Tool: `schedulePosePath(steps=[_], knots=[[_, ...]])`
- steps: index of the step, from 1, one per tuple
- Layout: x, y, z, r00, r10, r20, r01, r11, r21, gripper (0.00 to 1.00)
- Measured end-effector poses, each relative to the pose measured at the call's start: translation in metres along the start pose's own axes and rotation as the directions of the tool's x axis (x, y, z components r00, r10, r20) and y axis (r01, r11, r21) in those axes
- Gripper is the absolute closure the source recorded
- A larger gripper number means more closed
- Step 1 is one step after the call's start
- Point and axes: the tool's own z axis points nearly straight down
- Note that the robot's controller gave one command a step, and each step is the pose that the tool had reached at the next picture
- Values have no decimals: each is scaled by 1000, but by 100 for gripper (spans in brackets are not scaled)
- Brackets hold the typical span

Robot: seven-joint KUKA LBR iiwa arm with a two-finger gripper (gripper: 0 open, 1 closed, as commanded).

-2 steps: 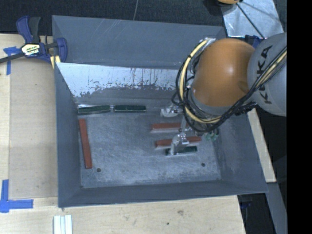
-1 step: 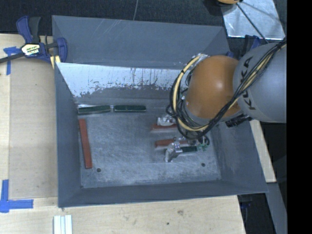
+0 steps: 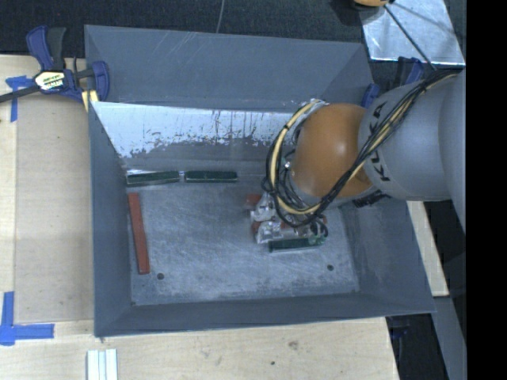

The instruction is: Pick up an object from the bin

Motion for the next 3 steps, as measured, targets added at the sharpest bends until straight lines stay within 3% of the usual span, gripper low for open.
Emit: schedulePosePath(steps=[1,2,3], knots=[[0,0,0,1000,0,0,0,1000,0,100],[0,-4,-32,1000,6,-28,-6,1000,1,100],[18,3,-188,999,-30,-25,30,1000,1,100]])
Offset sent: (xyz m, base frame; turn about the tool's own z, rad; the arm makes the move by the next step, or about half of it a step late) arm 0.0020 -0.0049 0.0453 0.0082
